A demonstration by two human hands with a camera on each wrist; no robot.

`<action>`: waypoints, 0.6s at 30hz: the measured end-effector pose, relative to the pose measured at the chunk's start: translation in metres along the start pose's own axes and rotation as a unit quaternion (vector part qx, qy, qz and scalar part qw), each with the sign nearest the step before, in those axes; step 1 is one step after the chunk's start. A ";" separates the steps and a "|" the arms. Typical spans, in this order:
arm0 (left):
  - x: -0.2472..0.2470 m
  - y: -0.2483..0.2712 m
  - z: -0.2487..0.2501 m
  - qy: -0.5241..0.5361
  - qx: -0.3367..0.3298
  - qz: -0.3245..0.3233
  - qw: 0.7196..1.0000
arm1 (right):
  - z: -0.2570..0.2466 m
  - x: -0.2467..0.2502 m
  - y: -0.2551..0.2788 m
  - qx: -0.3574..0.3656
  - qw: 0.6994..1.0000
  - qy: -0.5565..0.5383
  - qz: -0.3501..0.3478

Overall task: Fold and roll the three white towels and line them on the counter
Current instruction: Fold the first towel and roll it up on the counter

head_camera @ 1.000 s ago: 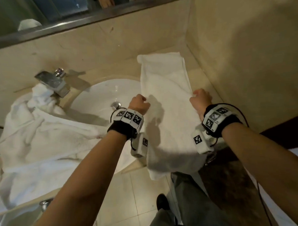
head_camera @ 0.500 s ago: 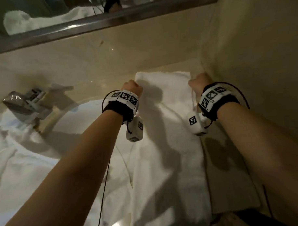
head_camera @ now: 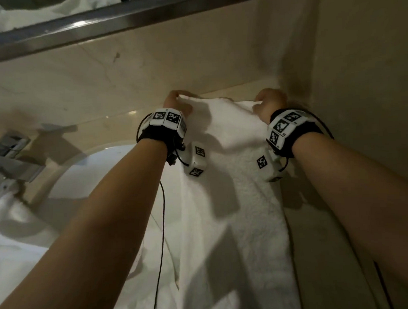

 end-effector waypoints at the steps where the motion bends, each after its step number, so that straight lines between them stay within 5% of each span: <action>1: 0.003 -0.001 0.007 0.023 -0.028 0.019 0.999 | -0.001 0.006 0.001 0.016 0.999 -0.024 0.028; 4: 0.013 0.004 0.018 0.024 -0.068 0.052 0.996 | -0.004 0.023 -0.003 0.043 0.992 -0.081 0.086; 6: 0.012 0.003 0.016 -0.013 -0.076 0.057 0.995 | -0.004 0.020 -0.003 0.065 0.993 -0.077 0.061; 9: 0.010 0.000 0.009 -0.163 -0.074 0.070 0.981 | 0.001 0.012 0.009 0.146 0.983 -0.085 0.074; 12: 0.006 0.000 0.012 -0.316 -0.130 0.069 0.937 | 0.004 0.004 0.032 0.203 0.977 -0.047 0.052; 14: 0.002 0.005 0.015 -0.385 -0.176 0.070 0.903 | 0.004 0.003 0.042 0.199 0.979 -0.045 0.025; 18: 0.003 0.012 0.023 -0.407 -0.179 0.088 0.891 | 0.012 0.009 0.043 0.164 0.980 -0.090 0.062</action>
Point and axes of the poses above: each hand's wrist, its own y-axis away from the middle knuckle, its own x-axis out of the back of the hand, z = x × y, the point moved 6 cm from there along -y, towards the middle knuckle, and after that the axes turned 15 degrees about -y, right-handed, at the moved point
